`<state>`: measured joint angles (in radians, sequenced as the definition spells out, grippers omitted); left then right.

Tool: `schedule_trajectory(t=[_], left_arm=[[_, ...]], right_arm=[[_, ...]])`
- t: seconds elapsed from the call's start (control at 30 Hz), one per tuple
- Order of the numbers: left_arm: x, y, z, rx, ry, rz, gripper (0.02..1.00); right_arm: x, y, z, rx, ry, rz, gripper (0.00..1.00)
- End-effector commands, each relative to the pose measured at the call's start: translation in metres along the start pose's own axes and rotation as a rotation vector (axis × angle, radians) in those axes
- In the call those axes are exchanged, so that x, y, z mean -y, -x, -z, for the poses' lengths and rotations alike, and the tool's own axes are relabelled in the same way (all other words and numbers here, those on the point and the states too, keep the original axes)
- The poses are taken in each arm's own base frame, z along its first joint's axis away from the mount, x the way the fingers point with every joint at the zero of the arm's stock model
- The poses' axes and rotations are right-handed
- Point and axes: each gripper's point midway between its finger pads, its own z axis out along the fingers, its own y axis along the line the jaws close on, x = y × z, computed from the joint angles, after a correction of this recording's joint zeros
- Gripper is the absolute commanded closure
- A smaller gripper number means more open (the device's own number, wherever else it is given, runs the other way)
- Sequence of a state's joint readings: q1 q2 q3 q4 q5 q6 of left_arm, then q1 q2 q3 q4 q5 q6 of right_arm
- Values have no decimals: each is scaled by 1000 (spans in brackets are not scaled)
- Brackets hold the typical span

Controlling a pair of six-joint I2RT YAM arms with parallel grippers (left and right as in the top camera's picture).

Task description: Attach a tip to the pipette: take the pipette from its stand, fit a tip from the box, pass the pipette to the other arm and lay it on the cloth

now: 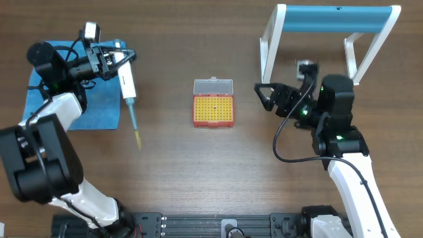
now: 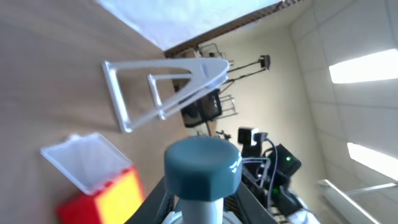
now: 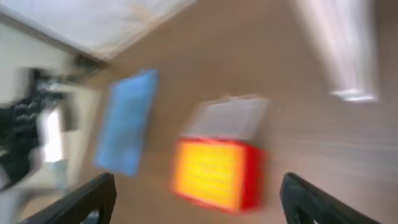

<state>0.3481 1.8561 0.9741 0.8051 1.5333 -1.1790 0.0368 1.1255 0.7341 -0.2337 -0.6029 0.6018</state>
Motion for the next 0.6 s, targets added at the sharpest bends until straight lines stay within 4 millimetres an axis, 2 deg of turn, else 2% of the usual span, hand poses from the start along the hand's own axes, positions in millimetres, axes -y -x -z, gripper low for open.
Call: schedule_trajectory(t=[0.03, 0.07, 0.13, 0.27, 0.33, 0.37, 0.4, 0.43, 0.53, 0.57, 0.6], left_arm=[[-80, 41, 11, 281, 279, -120, 991], [-102, 45, 19, 342, 381, -65, 991], [-126, 43, 30, 382, 499, -11, 989], [-153, 35, 57, 394, 699, 129, 991], [-160, 33, 78, 347, 898, 127, 993], [-154, 34, 87, 302, 984, 128, 993], [-140, 38, 91, 237, 1028, 97, 993], [-116, 49, 97, 167, 1076, 37, 993], [-67, 85, 125, 132, 1256, -97, 993], [-55, 97, 136, 138, 1327, -138, 993], [-41, 113, 159, 156, 1462, -183, 993]], right_arm=[[47, 25, 13, 154, -291, 23, 143], [46, 28, 14, 168, -287, 29, 143], [45, 29, 14, 171, -285, 31, 143], [45, 29, 14, 169, -286, 30, 143], [45, 29, 14, 170, -287, 30, 141], [46, 29, 14, 171, -289, 30, 143], [46, 29, 14, 171, -289, 30, 143], [46, 29, 14, 171, -290, 30, 143], [52, 25, 16, 157, -323, 18, 143], [55, 20, 16, 142, -333, 10, 143], [58, 15, 16, 121, -344, -1, 143]])
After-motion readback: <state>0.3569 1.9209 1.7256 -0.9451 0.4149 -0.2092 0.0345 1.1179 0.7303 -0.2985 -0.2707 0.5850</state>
